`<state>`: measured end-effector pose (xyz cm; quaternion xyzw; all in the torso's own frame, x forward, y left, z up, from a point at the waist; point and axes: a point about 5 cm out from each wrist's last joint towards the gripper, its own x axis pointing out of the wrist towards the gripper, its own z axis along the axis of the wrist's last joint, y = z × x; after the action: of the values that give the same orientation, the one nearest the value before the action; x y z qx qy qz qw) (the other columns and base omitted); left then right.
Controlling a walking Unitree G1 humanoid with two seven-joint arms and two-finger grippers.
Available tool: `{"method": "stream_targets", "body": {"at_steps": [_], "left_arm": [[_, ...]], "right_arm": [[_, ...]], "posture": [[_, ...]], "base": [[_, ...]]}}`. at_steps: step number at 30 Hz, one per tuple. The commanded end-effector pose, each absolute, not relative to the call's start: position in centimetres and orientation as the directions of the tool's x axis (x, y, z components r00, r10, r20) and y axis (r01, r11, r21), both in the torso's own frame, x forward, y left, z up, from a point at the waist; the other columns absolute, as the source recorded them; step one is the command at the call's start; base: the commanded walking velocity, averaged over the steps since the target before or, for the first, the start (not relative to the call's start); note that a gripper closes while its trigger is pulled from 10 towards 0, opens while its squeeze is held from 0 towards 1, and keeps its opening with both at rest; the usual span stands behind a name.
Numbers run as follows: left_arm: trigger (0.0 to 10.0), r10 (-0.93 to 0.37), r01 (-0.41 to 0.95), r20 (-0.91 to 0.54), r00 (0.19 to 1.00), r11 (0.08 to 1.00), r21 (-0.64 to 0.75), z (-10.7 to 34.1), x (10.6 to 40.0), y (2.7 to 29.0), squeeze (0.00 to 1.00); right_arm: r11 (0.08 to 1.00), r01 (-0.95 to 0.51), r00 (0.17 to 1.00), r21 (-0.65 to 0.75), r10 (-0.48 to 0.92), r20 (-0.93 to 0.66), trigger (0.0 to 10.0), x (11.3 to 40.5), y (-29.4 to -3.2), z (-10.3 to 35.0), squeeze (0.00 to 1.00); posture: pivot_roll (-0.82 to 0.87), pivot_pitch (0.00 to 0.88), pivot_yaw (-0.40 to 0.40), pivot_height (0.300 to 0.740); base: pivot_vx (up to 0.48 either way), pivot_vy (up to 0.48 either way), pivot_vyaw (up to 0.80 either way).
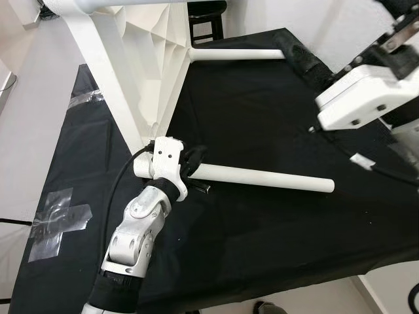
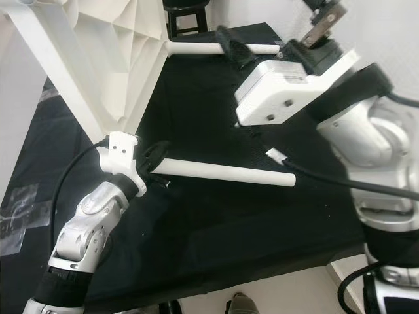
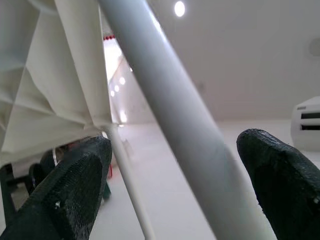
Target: Building children table
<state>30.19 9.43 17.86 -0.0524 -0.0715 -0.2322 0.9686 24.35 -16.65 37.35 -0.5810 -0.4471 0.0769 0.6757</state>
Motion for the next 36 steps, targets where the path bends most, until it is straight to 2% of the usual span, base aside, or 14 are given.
{"method": "stream_targets", "body": {"at_steps": [1,12,20,21,22,36], "left_arm": [[10.0,-0.436,0.452,0.156,0.886,0.888,-0.086,17.5,30.3,9.6,0.00],[10.0,-0.435,0.453,0.157,0.887,0.886,-0.105,17.3,30.2,9.3,0.00],[10.0,-0.428,0.448,0.161,0.889,0.886,-0.116,17.3,30.2,9.3,0.00],[10.0,-0.425,0.446,0.161,0.890,0.887,-0.122,17.2,30.3,9.2,0.00],[10.0,-0.423,0.444,0.162,0.891,0.887,-0.126,17.1,30.3,9.2,0.00],[10.0,-0.366,0.392,0.172,0.915,0.907,-0.153,17.1,30.6,10.2,0.00]], "right_arm": [[0.260,0.442,0.597,-0.859,0.629,0.498,10.0,24.1,-16.7,37.6,0.00],[0.166,0.504,0.666,-0.848,0.550,0.504,10.0,25.0,-18.2,39.3,0.00],[0.157,0.532,0.679,-0.832,0.509,0.530,10.0,25.9,-18.3,40.3,0.00],[0.170,0.523,0.681,-0.835,0.507,0.529,6.6,26.2,-18.0,40.2,0.00],[0.178,0.515,0.680,-0.838,0.510,0.527,0.0,26.3,-17.8,40.2,0.00],[0.225,0.495,0.668,-0.839,0.518,0.534,0.0,27.0,-16.6,40.0,0.00]], "posture": [[-0.14,0.137,0.079,0.740],[-0.15,0.142,0.061,0.740],[-0.16,0.136,0.050,0.740],[-0.17,0.134,0.046,0.740],[-0.17,0.133,0.045,0.740],[-0.16,0.132,0.028,0.740]], "base": [[0.000,0.000,0.00],[0.000,0.000,0.00],[0.000,0.000,0.00],[0.000,0.000,0.00],[0.000,0.000,0.00],[0.000,0.000,0.00]]}}
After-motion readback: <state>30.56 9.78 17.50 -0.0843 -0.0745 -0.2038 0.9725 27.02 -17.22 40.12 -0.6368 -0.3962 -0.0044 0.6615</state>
